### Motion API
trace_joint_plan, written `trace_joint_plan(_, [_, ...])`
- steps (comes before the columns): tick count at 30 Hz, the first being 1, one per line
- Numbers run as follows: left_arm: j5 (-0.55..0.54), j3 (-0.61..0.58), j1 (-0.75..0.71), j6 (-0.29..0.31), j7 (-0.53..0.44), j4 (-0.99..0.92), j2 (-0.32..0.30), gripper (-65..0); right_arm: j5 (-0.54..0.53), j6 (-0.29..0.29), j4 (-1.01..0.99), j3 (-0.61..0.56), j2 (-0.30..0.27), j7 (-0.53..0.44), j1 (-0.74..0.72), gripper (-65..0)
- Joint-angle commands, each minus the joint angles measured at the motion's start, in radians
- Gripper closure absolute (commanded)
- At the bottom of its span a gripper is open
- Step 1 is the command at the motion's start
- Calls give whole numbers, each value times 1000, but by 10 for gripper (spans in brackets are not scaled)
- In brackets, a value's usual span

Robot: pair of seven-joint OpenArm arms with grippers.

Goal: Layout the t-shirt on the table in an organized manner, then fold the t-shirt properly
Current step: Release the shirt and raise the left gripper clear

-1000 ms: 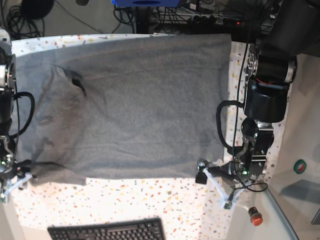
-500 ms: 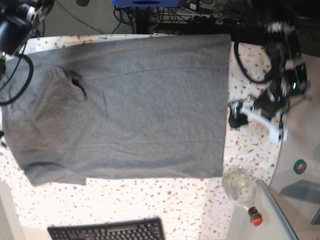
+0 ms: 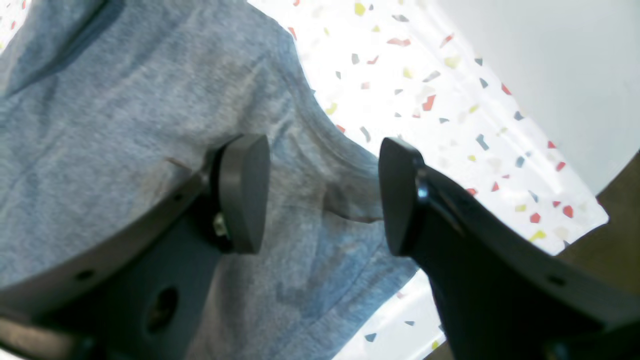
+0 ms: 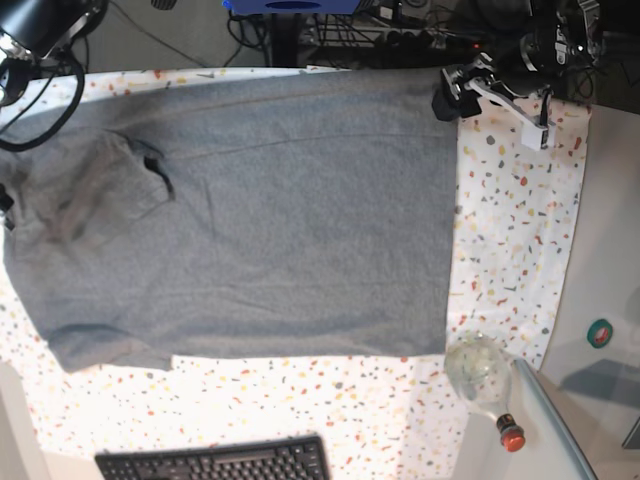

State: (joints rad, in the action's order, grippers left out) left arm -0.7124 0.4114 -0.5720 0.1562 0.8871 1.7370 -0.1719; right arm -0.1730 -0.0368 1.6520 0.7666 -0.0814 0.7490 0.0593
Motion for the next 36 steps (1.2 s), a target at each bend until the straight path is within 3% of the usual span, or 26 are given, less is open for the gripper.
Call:
trace_joint_plan(1, [-13, 5, -3, 1, -6, 5, -7, -650, 0, 1, 18, 4, -14, -23, -11, -335])
trace_joint_plan(11, [-13, -58, 85, 1, -4, -165, -10, -650, 0, -1, -45, 15, -16, -27, -34, -336])
trace_joint_plan(18, [-13, -141, 96, 1, -7, -190, -8, -634, -1, -2, -299, 259, -47, -23, -132, -336])
trace_joint_plan(23, [-14, -142, 112, 1, -3, -193, -8, -293, 0, -119, -444, 264, -88, -30, -134, -336])
trace_joint_plan(28, [-19, -142, 117, 1, -1, -208, -8, -12, 0, -137, -487, 262, -107, -29, -125, -336])
trace_joint_plan(36, [-20, -133, 116, 1, 1, -190, -33, 0, 0, -140, -459, 259, -105, -21, -97, -336])
